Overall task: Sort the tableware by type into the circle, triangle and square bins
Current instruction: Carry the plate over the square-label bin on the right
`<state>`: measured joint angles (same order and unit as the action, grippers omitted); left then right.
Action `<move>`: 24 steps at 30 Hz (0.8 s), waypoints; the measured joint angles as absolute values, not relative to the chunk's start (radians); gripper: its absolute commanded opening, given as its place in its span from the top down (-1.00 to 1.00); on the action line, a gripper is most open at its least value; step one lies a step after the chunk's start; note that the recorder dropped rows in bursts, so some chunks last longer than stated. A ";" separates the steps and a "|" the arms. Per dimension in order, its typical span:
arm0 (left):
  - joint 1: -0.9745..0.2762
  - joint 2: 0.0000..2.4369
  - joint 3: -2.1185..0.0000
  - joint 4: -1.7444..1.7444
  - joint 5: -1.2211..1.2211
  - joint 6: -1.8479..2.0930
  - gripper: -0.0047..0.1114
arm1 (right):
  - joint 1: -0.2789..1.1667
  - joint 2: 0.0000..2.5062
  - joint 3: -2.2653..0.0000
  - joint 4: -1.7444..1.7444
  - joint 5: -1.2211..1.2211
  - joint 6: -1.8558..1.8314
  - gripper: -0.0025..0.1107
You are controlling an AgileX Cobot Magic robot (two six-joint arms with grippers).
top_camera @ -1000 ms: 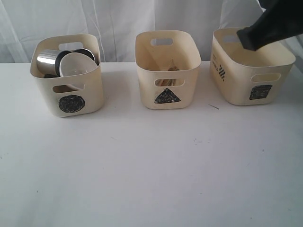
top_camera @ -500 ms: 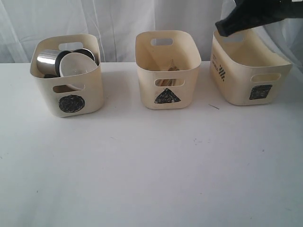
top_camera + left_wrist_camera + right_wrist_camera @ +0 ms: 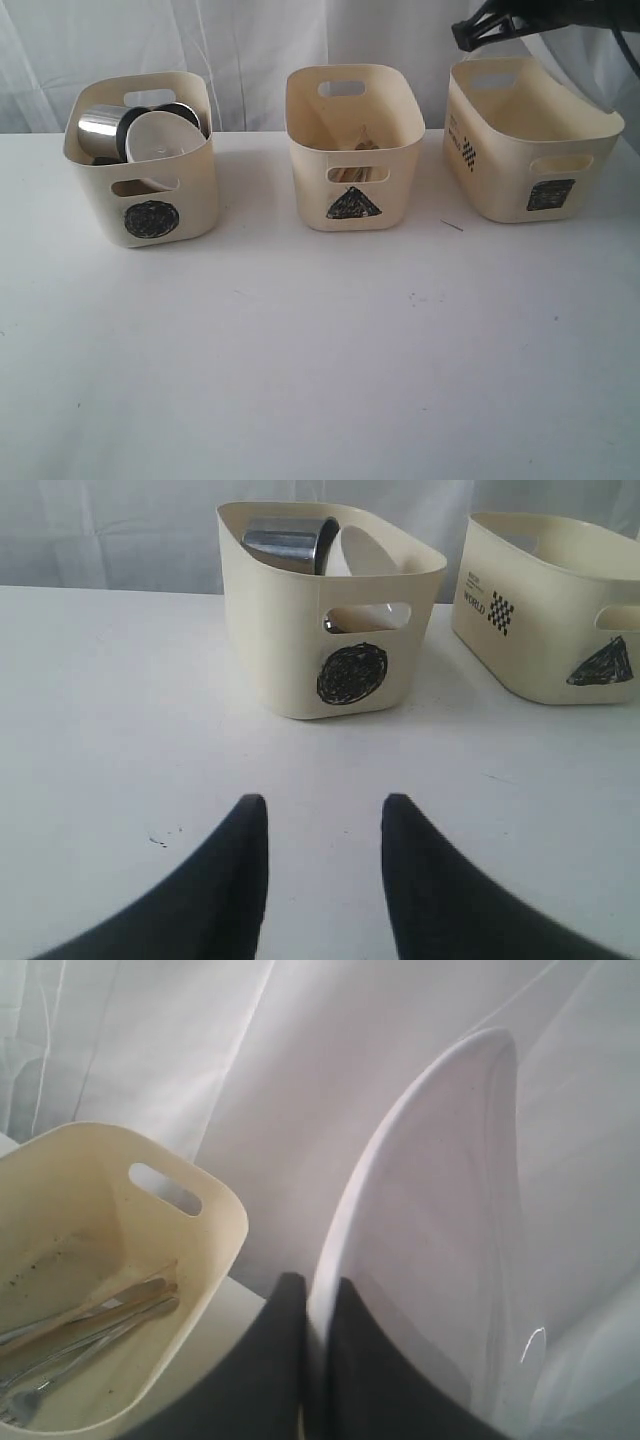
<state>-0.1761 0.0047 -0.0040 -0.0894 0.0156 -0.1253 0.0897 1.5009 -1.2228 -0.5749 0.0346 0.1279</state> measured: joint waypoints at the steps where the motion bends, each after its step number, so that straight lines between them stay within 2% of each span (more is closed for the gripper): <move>1: -0.176 0.005 -0.004 -0.089 0.016 -0.125 0.18 | 0.081 1.515 -1.223 -0.575 0.014 0.128 0.96; 9: -0.176 0.005 -0.004 -0.089 0.016 -0.125 0.18 | 0.050 1.625 -1.244 -0.575 -0.100 0.128 0.96; 24: -0.176 0.005 -0.004 -0.089 0.016 -0.125 0.18 | 0.040 1.797 -1.363 -0.577 -0.123 0.128 0.96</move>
